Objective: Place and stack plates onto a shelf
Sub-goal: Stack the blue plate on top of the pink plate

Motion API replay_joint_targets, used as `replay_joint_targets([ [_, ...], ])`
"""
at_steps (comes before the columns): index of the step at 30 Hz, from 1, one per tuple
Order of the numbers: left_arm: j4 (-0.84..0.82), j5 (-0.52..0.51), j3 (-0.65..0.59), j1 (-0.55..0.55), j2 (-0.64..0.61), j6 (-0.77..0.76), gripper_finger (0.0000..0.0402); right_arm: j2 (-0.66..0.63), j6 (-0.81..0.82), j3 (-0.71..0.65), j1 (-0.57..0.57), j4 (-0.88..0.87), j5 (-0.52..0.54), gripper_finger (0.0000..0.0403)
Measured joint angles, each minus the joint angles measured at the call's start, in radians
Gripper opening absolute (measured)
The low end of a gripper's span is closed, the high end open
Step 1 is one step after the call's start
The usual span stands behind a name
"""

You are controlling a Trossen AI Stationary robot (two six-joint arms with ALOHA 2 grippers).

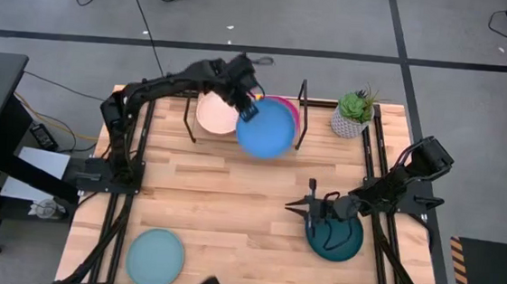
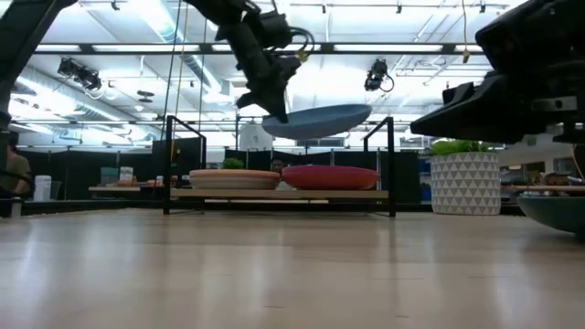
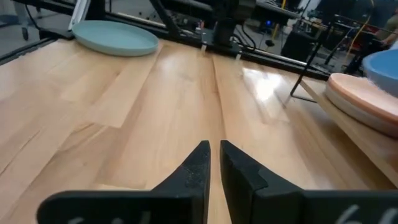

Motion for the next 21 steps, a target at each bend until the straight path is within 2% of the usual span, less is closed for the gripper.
replay_joint_targets([
  [7, 0.053, -0.009, 0.041, 0.089, 0.044, 0.032, 0.0012, 0.000, 0.044, 0.003, 0.006, 0.000, 0.086, 0.0039],
  [14, 0.145, -0.011, 0.057, 0.108, 0.118, 0.095, 0.0012, 0.000, 0.044, 0.010, 0.009, 0.017, 0.107, 0.0039],
  [21, 0.130, 0.024, 0.056, 0.115, 0.167, 0.113, 0.0017, 0.000, 0.046, 0.010, 0.009, 0.005, 0.124, 0.0039],
])
